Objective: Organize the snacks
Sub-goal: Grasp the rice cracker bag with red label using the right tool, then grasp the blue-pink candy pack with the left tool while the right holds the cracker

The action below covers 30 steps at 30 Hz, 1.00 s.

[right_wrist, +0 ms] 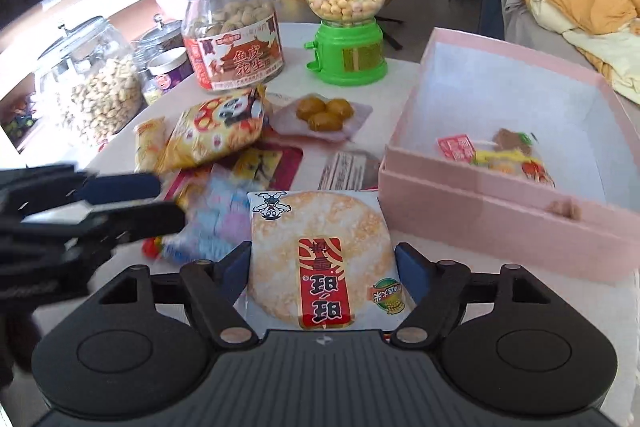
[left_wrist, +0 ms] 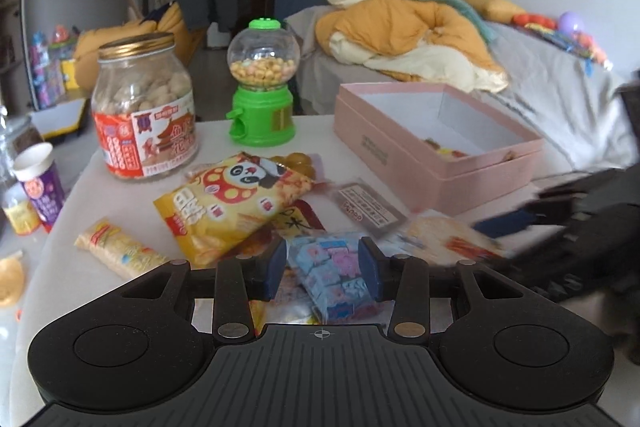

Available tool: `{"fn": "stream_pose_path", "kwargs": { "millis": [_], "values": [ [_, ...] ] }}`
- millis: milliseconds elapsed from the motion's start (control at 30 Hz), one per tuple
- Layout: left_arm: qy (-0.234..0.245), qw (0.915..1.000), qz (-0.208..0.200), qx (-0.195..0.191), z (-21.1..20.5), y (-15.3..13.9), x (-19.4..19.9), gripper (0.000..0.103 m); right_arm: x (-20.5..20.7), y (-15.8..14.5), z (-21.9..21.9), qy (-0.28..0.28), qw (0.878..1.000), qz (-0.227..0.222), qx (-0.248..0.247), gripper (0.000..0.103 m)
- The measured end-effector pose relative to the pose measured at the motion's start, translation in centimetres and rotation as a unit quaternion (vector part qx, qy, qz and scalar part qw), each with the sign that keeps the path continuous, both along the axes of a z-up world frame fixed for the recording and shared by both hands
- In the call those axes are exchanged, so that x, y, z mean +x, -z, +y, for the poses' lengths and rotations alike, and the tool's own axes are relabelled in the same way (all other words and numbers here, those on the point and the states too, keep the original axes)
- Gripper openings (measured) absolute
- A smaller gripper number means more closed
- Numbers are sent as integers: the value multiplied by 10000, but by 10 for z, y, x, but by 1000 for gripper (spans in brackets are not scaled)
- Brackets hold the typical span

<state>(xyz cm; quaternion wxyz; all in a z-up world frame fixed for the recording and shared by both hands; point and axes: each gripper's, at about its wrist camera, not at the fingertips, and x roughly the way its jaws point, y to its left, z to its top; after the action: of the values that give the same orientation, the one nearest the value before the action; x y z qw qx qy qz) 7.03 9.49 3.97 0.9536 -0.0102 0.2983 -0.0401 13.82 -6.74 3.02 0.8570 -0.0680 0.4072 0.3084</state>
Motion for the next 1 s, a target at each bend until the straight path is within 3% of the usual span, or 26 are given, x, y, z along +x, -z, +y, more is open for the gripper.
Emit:
{"fn": "stream_pose_path", "kwargs": {
  "millis": [133,300,367,533,600,800,1000],
  "values": [
    [-255,9993,201,178,-23,5,17,45,-19,1,-25,216,9994,-235,-106,76],
    [142,9961,148,859,-57,12,9,47,-31,-3,-55,229,9989,-368,163,76],
    [207,9972,61,720,-53,11,4,47,-30,-6,-67,175,9986,-407,296,76],
    [-14,9999,-165,-24,-21,1,-10,45,-23,-9,-69,-223,9982,-562,-40,77],
    [-139,9994,-287,-153,-9,-4,-16,45,-15,-10,-62,-224,9969,-746,-132,77],
    [-313,9989,-218,-270,11,-5,-21,45,21,-12,-24,-292,9964,-794,67,82],
    [-182,9997,45,-157,9,5,-20,45,40,-1,19,-393,9951,-904,-86,82]
  ]
}}
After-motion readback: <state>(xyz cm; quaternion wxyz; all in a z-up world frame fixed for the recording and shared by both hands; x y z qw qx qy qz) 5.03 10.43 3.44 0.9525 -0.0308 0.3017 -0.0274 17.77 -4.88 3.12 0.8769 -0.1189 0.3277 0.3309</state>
